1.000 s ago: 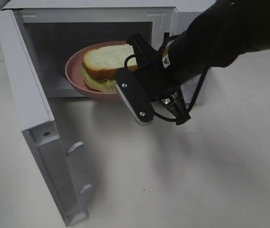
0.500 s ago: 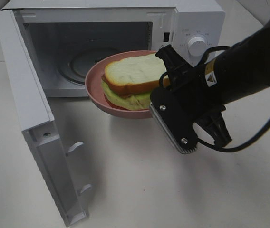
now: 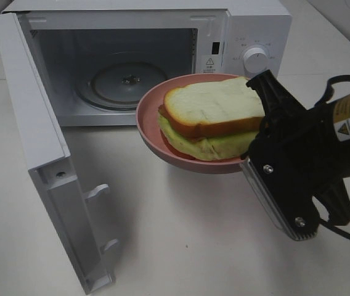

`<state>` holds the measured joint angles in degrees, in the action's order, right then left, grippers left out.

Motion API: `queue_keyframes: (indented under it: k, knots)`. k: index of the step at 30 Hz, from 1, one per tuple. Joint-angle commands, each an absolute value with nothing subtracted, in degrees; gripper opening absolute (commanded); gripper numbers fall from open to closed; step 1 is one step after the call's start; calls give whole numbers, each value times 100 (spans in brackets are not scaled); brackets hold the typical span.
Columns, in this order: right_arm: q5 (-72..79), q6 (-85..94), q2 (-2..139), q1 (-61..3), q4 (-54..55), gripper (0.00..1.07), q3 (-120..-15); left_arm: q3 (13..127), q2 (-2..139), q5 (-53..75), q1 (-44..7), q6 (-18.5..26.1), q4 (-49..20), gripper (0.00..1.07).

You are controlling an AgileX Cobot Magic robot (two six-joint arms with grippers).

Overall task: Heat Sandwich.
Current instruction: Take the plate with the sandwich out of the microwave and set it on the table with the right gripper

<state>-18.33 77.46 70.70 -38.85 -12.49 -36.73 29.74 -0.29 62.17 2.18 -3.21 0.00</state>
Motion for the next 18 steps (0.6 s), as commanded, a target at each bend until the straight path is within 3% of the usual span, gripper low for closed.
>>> queue_keyframes:
  k: [1,18]
  knots:
    - [-1862,7660,6681,-3879,-1301,0,-3541,2962,-120,6136,229,-332,-57,100]
    - [-2819,7529,5019,-3879,-1324,0,-2807,2962,-120,6136,229,-332,-57,100]
